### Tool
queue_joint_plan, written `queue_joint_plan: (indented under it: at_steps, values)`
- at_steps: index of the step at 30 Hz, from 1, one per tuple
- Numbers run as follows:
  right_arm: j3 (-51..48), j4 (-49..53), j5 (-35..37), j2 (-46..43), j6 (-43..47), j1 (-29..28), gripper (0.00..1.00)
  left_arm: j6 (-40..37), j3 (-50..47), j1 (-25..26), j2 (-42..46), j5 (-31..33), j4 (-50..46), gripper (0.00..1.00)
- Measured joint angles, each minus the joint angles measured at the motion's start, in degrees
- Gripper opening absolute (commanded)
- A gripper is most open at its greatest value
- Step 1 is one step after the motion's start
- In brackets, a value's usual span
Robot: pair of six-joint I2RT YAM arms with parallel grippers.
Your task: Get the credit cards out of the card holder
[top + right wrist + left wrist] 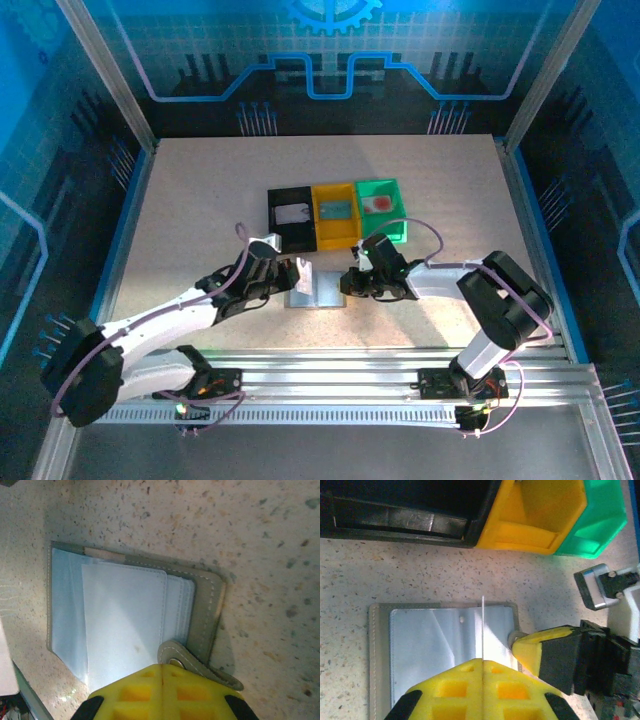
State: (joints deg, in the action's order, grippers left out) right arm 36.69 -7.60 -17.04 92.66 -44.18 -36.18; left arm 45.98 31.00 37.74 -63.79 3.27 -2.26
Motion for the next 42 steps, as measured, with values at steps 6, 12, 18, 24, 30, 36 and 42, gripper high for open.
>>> queue_joint_plan:
  at_steps: [6,12,18,24,30,36,42]
  values:
    - [-0.04,6.69,-0.17,-5.90,3.34,0.98,0.27,0.42,-0.20,-1.46,7.52,-0.70,-3.28,0.00]
    - [0.28,8.41,-2.60,-13.00,6.38,1.01,0.41,0.70,-0.83,-1.70,9.49,-3.48,-3.34,0.00]
    - [-0.94,2.71,-8.46,-14.78,5.84,1.01,0.48,0.87,-1.73,-1.70,10.56,-5.60,-3.48,0.00]
    - [-1.99,1.31,-6.75,-14.23,4.11,-0.52,0.40,0.74,-1.70,-1.70,15.02,-4.15,-6.12,0.00]
    - [-1.42,-0.72,-2.69,-8.28,0.15,-6.29,0.27,0.55,-1.68,-1.79,21.24,0.59,-11.67,0.00]
    - [3.28,-0.26,2.45,-2.73,-2.51,-10.58,0.32,0.28,-1.49,-2.12,24.70,4.17,-17.07,0.00]
    - [10.32,2.51,7.37,1.40,-4.04,-12.41,0.43,-0.04,-1.46,-2.56,27.89,6.49,-21.31,0.00]
